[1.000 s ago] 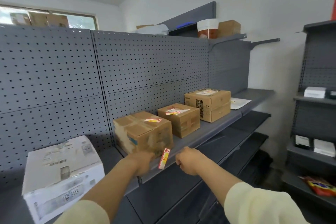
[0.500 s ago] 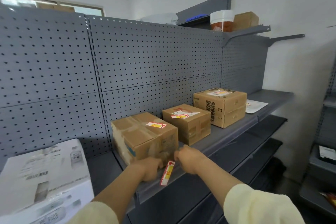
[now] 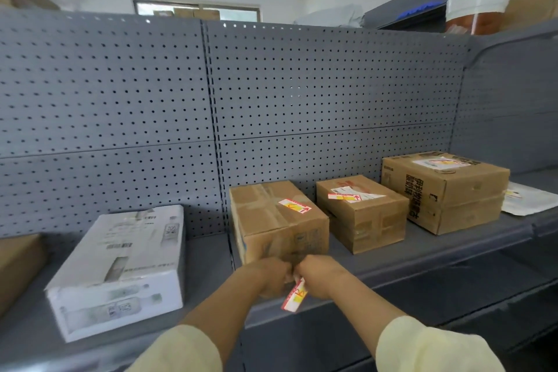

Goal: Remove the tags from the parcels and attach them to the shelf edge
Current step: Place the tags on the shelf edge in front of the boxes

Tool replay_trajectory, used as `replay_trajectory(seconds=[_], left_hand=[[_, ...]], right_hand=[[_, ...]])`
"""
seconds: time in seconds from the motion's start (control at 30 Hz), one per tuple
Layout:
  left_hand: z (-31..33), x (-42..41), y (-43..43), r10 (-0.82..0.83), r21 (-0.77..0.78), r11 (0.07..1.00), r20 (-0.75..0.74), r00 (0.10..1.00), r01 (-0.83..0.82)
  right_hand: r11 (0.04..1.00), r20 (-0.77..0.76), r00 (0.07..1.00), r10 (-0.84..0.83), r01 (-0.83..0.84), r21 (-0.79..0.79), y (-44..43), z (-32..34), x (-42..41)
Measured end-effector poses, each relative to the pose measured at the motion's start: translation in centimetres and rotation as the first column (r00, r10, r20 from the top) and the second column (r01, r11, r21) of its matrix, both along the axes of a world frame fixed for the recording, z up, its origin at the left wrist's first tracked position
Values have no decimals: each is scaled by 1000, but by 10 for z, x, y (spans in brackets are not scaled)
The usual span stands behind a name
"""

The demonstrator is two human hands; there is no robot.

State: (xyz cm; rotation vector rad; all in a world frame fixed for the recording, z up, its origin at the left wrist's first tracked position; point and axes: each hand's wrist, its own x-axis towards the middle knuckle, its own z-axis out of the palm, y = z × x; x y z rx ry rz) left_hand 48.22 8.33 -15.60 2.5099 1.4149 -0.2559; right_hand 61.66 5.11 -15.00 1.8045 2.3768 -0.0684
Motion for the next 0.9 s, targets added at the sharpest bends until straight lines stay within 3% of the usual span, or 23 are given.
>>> replay_trajectory(seconds=[0.17,0.3,0.5,0.7,0.9], left_hand=[[-5,-24,-8,92,-8,996,-14,996,-92],[-2,-47,-18,184,17,983,-3,983,-183],[2,-85,-41,290,95,953,-24,957,-286],[0,-145,-70,460,134,878,25,888,-459],[-5,-208,-99,625,180,775,-83,776,-605]], right_hand=[[998,75,995,62,-61,-13,2,5,-9],[981,142,978,156,-170,96,2,10,-15],[915,2,945,326,-316,253,4,17,-51],[869,-42,897,440,-414,270,-4,11,-106],[847,-135,859,494,-441,296,-8,7,-150]])
